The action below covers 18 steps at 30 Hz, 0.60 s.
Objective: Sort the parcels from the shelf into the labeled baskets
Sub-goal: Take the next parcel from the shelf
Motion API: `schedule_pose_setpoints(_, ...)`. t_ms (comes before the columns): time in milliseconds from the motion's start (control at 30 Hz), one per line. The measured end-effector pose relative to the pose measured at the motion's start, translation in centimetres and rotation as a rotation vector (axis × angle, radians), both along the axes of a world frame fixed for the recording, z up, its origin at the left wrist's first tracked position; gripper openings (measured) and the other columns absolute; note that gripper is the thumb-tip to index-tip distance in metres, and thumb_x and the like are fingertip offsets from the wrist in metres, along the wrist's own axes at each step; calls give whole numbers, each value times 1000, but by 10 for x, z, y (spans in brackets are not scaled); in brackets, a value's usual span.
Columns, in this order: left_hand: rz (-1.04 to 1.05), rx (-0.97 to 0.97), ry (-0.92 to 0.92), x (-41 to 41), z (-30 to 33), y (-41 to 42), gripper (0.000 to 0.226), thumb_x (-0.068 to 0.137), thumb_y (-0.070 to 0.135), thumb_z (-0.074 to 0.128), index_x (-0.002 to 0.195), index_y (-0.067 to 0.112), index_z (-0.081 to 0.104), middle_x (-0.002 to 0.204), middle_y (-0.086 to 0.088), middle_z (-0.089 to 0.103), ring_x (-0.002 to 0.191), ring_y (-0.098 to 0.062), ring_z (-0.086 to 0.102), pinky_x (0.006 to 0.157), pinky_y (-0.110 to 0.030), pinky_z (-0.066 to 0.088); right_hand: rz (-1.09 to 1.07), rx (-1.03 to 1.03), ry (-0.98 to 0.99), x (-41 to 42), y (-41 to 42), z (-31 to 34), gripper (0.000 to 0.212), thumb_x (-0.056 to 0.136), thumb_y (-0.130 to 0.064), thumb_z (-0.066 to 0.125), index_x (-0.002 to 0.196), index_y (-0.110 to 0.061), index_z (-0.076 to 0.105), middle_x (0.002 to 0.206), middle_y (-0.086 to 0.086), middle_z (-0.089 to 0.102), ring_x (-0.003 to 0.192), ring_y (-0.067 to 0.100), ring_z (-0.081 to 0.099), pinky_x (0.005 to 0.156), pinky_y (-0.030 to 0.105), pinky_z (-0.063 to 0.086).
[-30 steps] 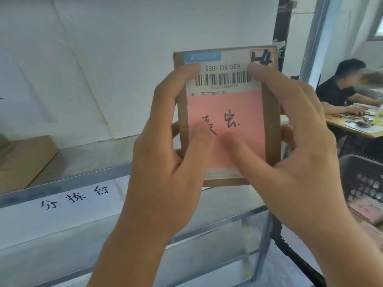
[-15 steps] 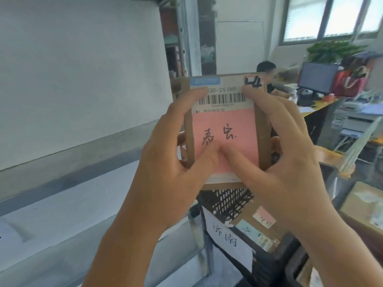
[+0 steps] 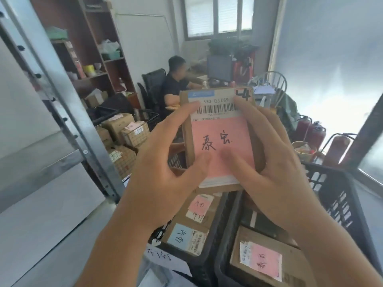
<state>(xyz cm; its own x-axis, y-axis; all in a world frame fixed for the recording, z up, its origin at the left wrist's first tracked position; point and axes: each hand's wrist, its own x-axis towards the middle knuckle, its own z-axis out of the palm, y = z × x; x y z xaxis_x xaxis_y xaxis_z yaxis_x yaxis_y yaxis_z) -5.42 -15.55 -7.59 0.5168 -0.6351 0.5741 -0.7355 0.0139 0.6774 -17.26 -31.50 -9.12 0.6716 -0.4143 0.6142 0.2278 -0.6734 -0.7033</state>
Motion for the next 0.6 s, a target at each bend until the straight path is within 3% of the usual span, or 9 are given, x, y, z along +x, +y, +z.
schedule_pose_setpoints(100, -118, 43, 5, 17, -7, -25, 67, 94, 36, 71, 152, 47, 39, 146, 22, 52, 129, -16, 62, 82, -36, 65, -25, 64, 3, -5, -13, -9, 67, 96, -35, 65, 156, -47, 38, 155, -21, 34, 129, 3, 53, 74, 20, 62)
schedule_pose_setpoints(267, -318, 98, 83, 39, -21, -65, 70, 90, 38, 74, 149, 55, 39, 144, 25, 52, 128, -10, 62, 82, -38, 65, -228, 18, 85, -15, -26, -22, 67, 96, -44, 62, 157, -52, 34, 159, -28, 25, 135, -8, 42, 82, 19, 61)
schedule_pose_setpoints(400, -448, 148, 99, 45, -33, -93, 70, 86, 46, 71, 145, 63, 37, 141, 24, 55, 126, -11, 63, 84, -39, 65, -403, -20, 136, -24, -30, -36, 68, 99, -40, 63, 159, -48, 32, 161, -18, 28, 140, -1, 41, 90, 13, 55)
schedule_pose_setpoints(600, -634, 229, 165, 32, -54, -130, 70, 86, 44, 74, 143, 66, 38, 137, 30, 54, 121, -7, 65, 82, -37, 66, -559, 71, 174, -50, -34, -60, 66, 101, -36, 62, 159, -47, 33, 161, -17, 27, 138, 7, 47, 90, 23, 61)
